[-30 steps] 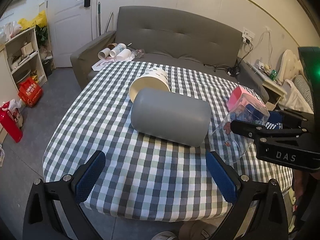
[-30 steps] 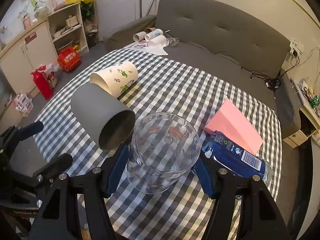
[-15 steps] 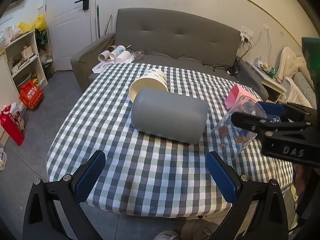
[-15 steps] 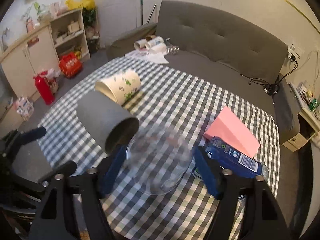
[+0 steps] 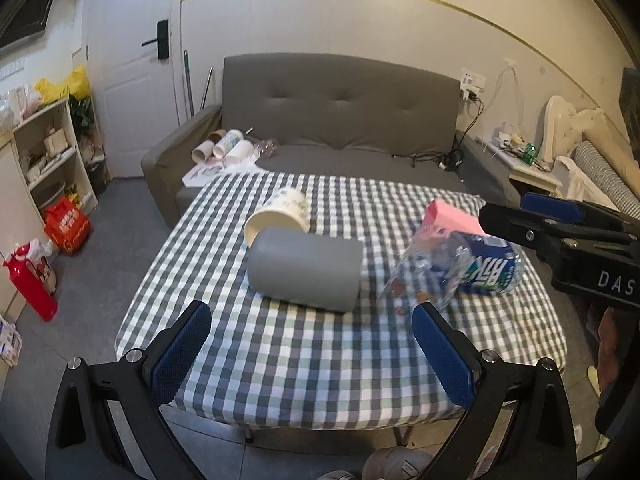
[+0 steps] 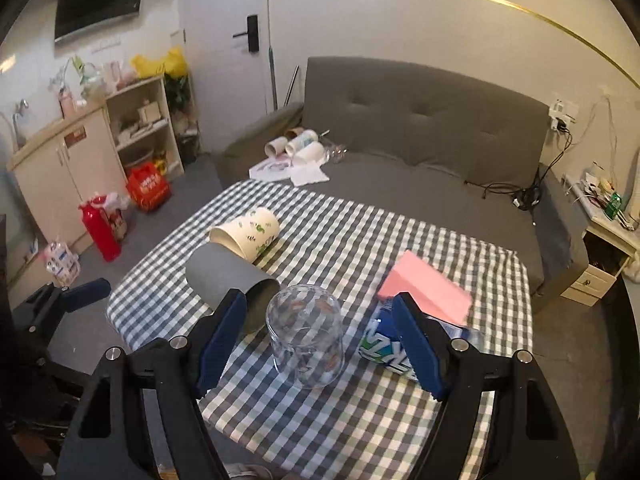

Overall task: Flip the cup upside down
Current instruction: 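Lower the glass cup onto the cloth beside the grey cylinder and open the right tool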

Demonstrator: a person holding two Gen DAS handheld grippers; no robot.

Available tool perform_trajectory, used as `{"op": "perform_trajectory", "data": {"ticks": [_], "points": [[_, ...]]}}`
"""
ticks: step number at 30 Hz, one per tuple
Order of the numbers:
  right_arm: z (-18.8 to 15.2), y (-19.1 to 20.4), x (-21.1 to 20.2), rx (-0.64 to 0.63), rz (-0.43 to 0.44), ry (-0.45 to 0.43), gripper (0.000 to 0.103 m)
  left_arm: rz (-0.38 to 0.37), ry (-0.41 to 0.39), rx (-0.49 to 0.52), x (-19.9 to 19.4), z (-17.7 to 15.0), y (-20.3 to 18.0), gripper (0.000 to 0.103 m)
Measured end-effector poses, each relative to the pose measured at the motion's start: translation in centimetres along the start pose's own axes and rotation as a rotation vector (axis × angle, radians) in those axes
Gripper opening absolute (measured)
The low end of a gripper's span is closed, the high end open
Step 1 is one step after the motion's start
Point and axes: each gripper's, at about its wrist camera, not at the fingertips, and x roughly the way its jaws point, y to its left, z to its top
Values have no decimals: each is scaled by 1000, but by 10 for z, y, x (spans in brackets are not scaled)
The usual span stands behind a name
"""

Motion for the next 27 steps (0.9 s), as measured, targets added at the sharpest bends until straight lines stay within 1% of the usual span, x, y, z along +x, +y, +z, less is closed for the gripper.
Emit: {"op": "perform_trajectory", "data": {"ticks": [5, 9, 13, 16, 20, 24, 27], "points": [[-2, -13, -28, 43, -5, -61, 75, -5, -61, 40, -17, 14, -18, 103], [-9, -25, -45, 65, -17, -108, 75, 31, -142, 58, -30, 19, -30, 103], [-20, -36, -54, 79, -41, -154, 75, 39, -205, 72, -39, 18, -36, 103], [-30, -40, -55, 62, -75, -172, 75, 35, -222, 67, -39, 15, -36, 103], [-47, -47, -47, 66, -63, -163, 75, 30, -236, 36, -34, 8, -36, 103], [-65, -54, -36, 72, -67, -139, 75, 42, -261, 42, -31, -4, -37, 103], [-82, -60, -25, 95, -66, -113, 75, 46, -263, 43, -28, -15, -36, 103]]}}
